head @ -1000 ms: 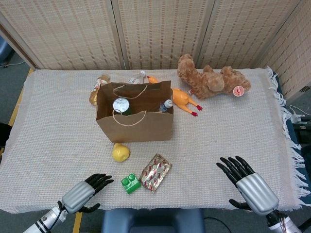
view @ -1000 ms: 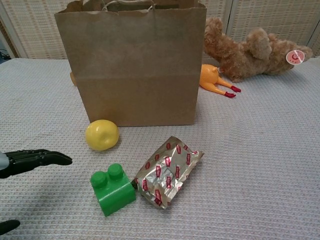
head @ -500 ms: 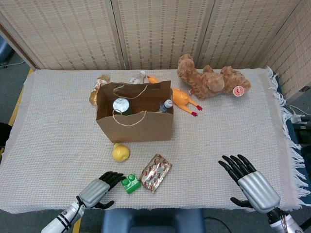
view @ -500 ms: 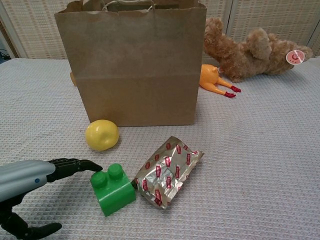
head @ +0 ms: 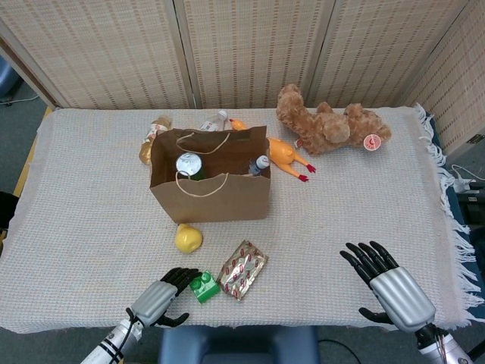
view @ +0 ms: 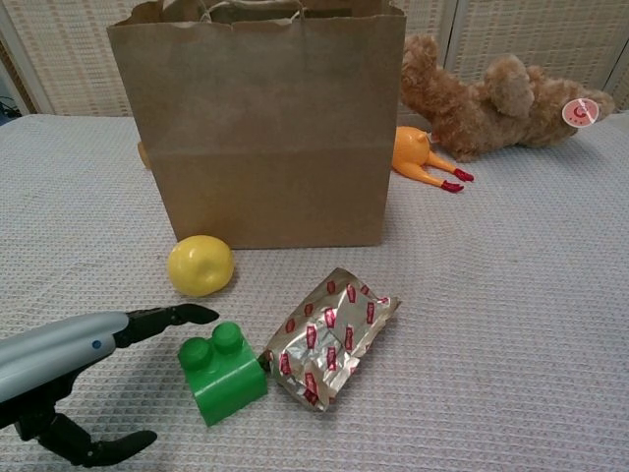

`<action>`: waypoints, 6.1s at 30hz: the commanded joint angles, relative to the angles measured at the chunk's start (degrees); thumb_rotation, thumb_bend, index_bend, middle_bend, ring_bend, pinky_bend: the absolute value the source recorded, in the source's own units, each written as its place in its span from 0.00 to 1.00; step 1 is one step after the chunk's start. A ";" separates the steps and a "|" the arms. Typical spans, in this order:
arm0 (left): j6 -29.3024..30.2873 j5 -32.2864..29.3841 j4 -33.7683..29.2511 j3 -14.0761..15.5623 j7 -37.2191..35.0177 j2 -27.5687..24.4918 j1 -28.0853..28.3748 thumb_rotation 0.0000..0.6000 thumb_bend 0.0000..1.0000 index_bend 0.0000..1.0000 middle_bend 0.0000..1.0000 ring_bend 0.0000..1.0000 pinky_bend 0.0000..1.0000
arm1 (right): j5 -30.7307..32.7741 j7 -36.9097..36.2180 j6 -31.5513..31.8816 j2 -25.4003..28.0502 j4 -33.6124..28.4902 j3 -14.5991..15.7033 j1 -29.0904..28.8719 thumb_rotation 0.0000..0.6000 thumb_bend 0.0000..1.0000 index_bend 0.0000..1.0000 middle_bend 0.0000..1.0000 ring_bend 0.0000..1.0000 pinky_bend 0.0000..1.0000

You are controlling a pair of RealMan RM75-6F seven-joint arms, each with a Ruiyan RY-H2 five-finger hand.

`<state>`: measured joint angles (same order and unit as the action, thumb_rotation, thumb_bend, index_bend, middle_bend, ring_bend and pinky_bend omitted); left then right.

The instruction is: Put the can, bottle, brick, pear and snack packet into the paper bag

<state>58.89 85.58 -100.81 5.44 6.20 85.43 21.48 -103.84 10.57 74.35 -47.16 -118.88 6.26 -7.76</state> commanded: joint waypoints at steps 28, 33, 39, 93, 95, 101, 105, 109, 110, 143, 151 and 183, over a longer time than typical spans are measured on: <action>0.68 -9.10 1.56 -3.23 4.13 10.41 -0.39 1.00 0.33 0.00 0.00 0.00 0.03 | 0.60 -0.84 0.95 0.73 -0.12 -0.51 0.09 1.00 0.02 0.00 0.00 0.00 0.00; 0.31 -10.38 1.80 -3.30 4.20 11.01 -0.26 1.00 0.33 0.00 0.00 0.00 0.03 | 0.68 -1.10 1.11 0.82 -0.13 -0.60 0.09 1.00 0.02 0.00 0.00 0.00 0.00; 0.22 -11.54 2.65 -3.77 3.86 12.28 -0.14 1.00 0.33 0.00 0.00 0.00 0.03 | 0.89 -0.92 0.87 0.78 -0.26 -0.63 0.04 1.00 0.02 0.00 0.00 0.00 0.00; 10.47 -17.59 -4.02 -13.40 9.20 7.23 -0.72 1.00 0.58 0.52 0.60 0.56 0.70 | -0.89 -2.09 2.81 0.94 0.09 -0.32 0.95 1.00 0.02 0.00 0.00 0.00 0.00; 11.57 -17.83 -4.59 -14.77 9.11 6.15 -0.72 1.00 0.58 0.52 0.59 0.56 0.70 | -1.00 -2.20 2.86 1.02 0.06 -0.29 0.97 1.00 0.02 0.00 0.00 0.00 0.00; 13.40 -20.36 -6.18 -19.91 8.30 0.73 -0.44 1.00 0.58 0.52 0.59 0.56 0.69 | -1.44 -2.69 3.11 1.24 0.15 -0.13 1.07 1.00 0.02 0.00 0.00 0.00 0.00; 15.31 -22.27 -6.20 -24.40 7.21 -3.38 -0.25 1.00 0.58 0.52 0.59 0.56 0.69 | -1.61 -3.00 3.24 1.40 0.03 -0.11 1.10 1.00 0.02 0.00 0.00 0.00 0.00; 17.94 -24.20 -6.51 -29.80 3.69 -4.62 0.18 1.00 0.58 0.52 0.59 0.56 0.68 | -1.72 -2.78 3.03 1.35 0.03 -0.03 1.09 1.00 0.02 0.00 0.00 0.00 0.00; 18.05 -24.37 -6.63 -30.27 3.35 -4.69 0.28 1.00 0.58 0.52 0.59 0.56 0.68 | -1.73 -2.75 3.00 1.34 0.01 -0.03 1.08 1.00 0.02 0.00 0.00 0.00 0.00; 8.01 -37.44 3.46 -39.86 14.16 6.92 34.96 1.00 0.55 0.49 0.55 0.52 0.63 | 2.57 -5.36 0.29 2.37 0.11 -1.43 -0.87 1.00 0.02 0.00 0.00 0.00 0.00; 7.52 -37.41 7.18 -38.93 12.94 8.65 37.38 1.00 0.48 0.38 0.44 0.38 0.52 | 3.51 -5.70 -0.35 2.47 0.22 -1.58 -1.19 1.00 0.02 0.00 0.00 0.00 0.00; 13.47 -37.57 -1.33 -36.24 14.40 1.44 34.91 1.00 0.43 0.04 0.04 0.01 0.18 | 2.71 -6.88 0.76 3.07 0.47 -1.46 -0.86 1.00 0.02 0.00 0.00 0.00 0.00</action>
<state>70.87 47.29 -100.42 -31.24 20.91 88.47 58.00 -101.01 3.67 75.07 -44.09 -118.45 4.74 -8.66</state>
